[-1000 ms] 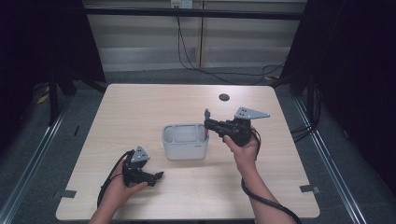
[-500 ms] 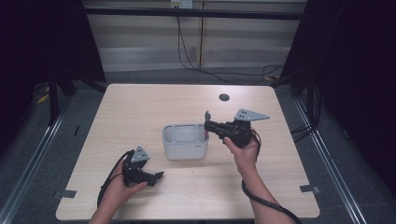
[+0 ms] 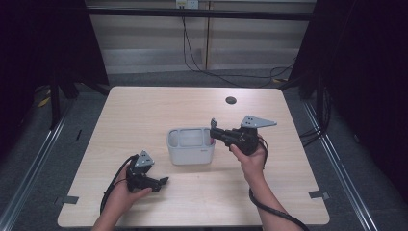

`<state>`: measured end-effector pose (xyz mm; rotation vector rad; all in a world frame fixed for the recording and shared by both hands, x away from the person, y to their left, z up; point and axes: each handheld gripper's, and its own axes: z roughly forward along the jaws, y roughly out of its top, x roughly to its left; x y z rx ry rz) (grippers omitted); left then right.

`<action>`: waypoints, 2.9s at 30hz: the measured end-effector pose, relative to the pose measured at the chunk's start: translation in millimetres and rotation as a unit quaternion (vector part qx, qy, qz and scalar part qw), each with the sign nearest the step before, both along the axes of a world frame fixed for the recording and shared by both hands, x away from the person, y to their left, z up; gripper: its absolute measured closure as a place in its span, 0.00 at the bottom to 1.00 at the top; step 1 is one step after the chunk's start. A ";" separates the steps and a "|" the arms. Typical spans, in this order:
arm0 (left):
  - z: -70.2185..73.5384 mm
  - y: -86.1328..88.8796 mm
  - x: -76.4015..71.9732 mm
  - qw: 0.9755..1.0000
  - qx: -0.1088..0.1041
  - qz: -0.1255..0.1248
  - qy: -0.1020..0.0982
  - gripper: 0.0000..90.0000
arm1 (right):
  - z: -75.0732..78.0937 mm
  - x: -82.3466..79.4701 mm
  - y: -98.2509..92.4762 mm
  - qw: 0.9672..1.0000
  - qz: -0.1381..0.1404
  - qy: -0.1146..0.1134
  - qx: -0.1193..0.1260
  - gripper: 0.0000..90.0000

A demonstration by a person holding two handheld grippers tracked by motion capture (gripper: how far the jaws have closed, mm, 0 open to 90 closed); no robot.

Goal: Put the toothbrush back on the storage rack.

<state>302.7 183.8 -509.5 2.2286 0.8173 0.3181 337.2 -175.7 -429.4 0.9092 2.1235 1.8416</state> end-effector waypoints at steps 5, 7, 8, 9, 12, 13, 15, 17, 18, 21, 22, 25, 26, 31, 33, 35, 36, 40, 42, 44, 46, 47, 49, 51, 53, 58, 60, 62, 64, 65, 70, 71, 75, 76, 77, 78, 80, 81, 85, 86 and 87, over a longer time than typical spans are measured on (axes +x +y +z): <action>0.0 0.0 0.0 1.000 0.000 0.000 0.000 0.08 | -1.8 -0.6 0.3 1.000 0.000 0.001 -0.002 0.93; 0.0 0.1 0.0 1.000 0.000 0.000 0.000 0.08 | -2.3 -0.7 0.2 1.000 0.000 0.001 -0.003 0.93; 0.0 0.0 0.0 1.000 0.000 0.000 0.000 0.08 | -2.7 -0.7 0.2 1.000 0.000 0.001 -0.003 0.93; 0.0 0.0 0.0 1.000 0.000 0.000 0.000 0.08 | -3.3 -0.8 0.4 1.000 0.000 0.000 -0.003 0.93; -0.1 -0.2 -0.1 1.000 -0.002 0.002 0.000 0.08 | -3.5 -1.0 0.7 1.000 -0.001 0.000 -0.006 0.93; -0.1 -0.2 -0.1 1.000 -0.002 0.002 0.000 0.08 | -3.9 -0.9 0.9 1.000 0.000 -0.002 -0.008 0.93; -0.1 -0.2 -0.1 1.000 -0.002 0.002 0.000 0.08 | -4.5 -1.2 1.0 1.000 0.001 -0.002 -0.010 0.93; -0.1 -0.2 -0.1 1.000 -0.002 0.002 0.000 0.08 | -5.7 -1.6 1.4 1.000 0.001 -0.002 -0.013 0.93; -0.1 -0.2 -0.1 1.000 -0.002 0.002 0.000 0.08 | -5.7 -1.6 1.4 1.000 0.001 -0.002 -0.013 0.93; -0.1 -0.2 -0.1 1.000 -0.002 0.002 0.000 0.08 | -6.3 -1.7 1.4 1.000 0.001 -0.005 -0.014 0.93; -0.1 -0.2 -0.1 1.000 -0.002 0.002 0.000 0.08 | -6.4 -1.9 1.5 1.000 0.001 -0.004 -0.014 0.93; 0.0 0.1 0.0 1.000 0.001 0.000 0.000 0.08 | -6.5 -2.1 1.6 1.000 0.001 -0.004 -0.014 0.93; -0.2 -0.2 -0.2 1.000 -0.002 0.002 0.000 0.08 | -6.7 -2.2 1.5 1.000 0.001 -0.004 -0.015 0.93; 0.0 0.1 0.0 1.000 0.001 0.000 0.000 0.08 | -9.8 -2.3 1.0 1.000 0.000 -0.004 -0.018 0.92; 0.0 0.0 0.0 1.000 0.000 0.000 0.000 0.08 | -10.1 -2.3 1.1 1.000 0.001 -0.004 -0.018 0.92; -0.1 -0.2 -0.1 1.000 -0.002 0.002 0.000 0.08 | -10.7 -2.6 1.2 1.000 -0.001 -0.003 -0.019 0.92; -0.1 -0.2 -0.1 1.000 -0.002 0.002 0.000 0.08 | -10.9 -2.5 1.2 1.000 -0.001 -0.002 -0.020 0.92; -0.1 -0.2 -0.1 1.000 -0.002 0.002 0.000 0.08 | -11.3 -2.5 1.3 1.000 -0.002 -0.005 -0.026 0.92; -0.1 -0.1 -0.1 1.000 -0.002 0.002 0.000 0.08 | -11.4 -2.6 1.2 1.000 -0.003 -0.005 -0.028 0.92; -0.1 -0.2 -0.1 1.000 -0.002 0.002 0.000 0.08 | -11.3 -2.9 1.0 1.000 -0.005 -0.004 -0.029 0.92; 0.0 0.1 0.0 1.000 0.000 0.000 0.000 0.08 | -11.3 -2.7 0.8 1.000 -0.005 -0.006 -0.029 0.91; 0.0 0.0 0.0 1.000 0.000 0.000 0.000 0.08 | -11.2 -2.8 0.5 1.000 -0.006 -0.006 -0.029 0.90; -0.2 -0.2 -0.2 1.000 -0.003 0.002 0.000 0.08 | -11.0 -2.6 0.1 0.999 -0.008 -0.008 -0.030 0.90; -0.1 -0.2 -0.1 1.000 -0.002 0.002 0.000 0.08 | -10.8 -2.6 -0.6 0.999 -0.011 -0.008 -0.030 0.89; -0.1 -0.1 -0.1 1.000 -0.002 0.002 0.000 0.08 | -10.4 -2.4 -1.5 0.999 -0.012 -0.009 -0.031 0.88; -0.1 -0.1 -0.1 1.000 -0.002 0.001 0.000 0.08 | -10.0 -2.4 -1.9 0.999 -0.013 -0.009 -0.032 0.87; -0.1 -0.1 -0.1 1.000 -0.002 0.001 0.000 0.08 | -9.8 -2.5 -2.1 0.999 -0.013 -0.008 -0.031 0.85; -0.1 -0.1 -0.1 1.000 -0.002 0.001 0.000 0.08 | -9.7 -2.4 -2.5 0.999 -0.016 -0.008 -0.031 0.84; -0.1 -0.1 -0.1 1.000 -0.002 0.001 0.000 0.08 | -9.6 -2.4 -3.0 0.999 -0.017 -0.008 -0.031 0.82; -0.1 -0.1 -0.1 1.000 -0.002 0.001 0.000 0.08 | -9.2 -2.6 -3.5 0.999 -0.019 -0.009 -0.032 0.81; -0.1 -0.2 -0.1 1.000 -0.002 0.001 0.000 0.08 | -8.2 -2.6 -4.6 0.999 -0.022 -0.011 -0.035 0.77; -0.1 -0.2 -0.1 1.000 -0.002 0.002 0.000 0.08 | -8.1 -2.7 -5.1 0.999 -0.023 -0.011 -0.035 0.75; -0.1 -0.2 -0.1 1.000 -0.002 0.002 0.000 0.08 | -7.4 -2.7 -6.2 0.999 -0.025 -0.010 -0.036 0.68; 0.0 0.0 0.0 1.000 0.000 0.000 0.000 0.08 | -7.4 -2.7 -6.2 0.999 -0.025 -0.009 -0.036 0.67; -0.1 -0.2 -0.1 1.000 -0.002 0.002 0.000 0.08 | -7.2 -2.7 -6.2 0.999 -0.027 -0.009 -0.038 0.63; -0.1 -0.2 -0.1 1.000 -0.002 0.002 0.000 0.08 | -7.2 -2.7 -6.2 0.999 -0.027 -0.009 -0.038 0.63; -0.1 -0.1 -0.1 1.000 -0.002 0.001 0.000 0.08 | -6.9 -2.8 -6.2 0.999 -0.027 -0.009 -0.040 0.59; -0.1 -0.1 -0.1 1.000 -0.002 0.002 0.000 0.08 | -6.6 -3.0 -6.2 0.999 -0.025 -0.007 -0.041 0.59; -0.1 -0.2 -0.1 1.000 -0.002 0.002 0.000 0.08 | -5.0 -3.6 -6.9 0.999 -0.017 -0.006 -0.045 0.53; -0.1 -0.2 -0.1 1.000 -0.002 0.002 0.000 0.08 | -5.0 -3.6 -6.9 0.999 -0.017 -0.006 -0.045 0.53; -0.1 -0.2 -0.1 1.000 -0.002 0.001 0.000 0.08 | -4.6 -3.6 -7.3 0.999 -0.015 -0.006 -0.045 0.52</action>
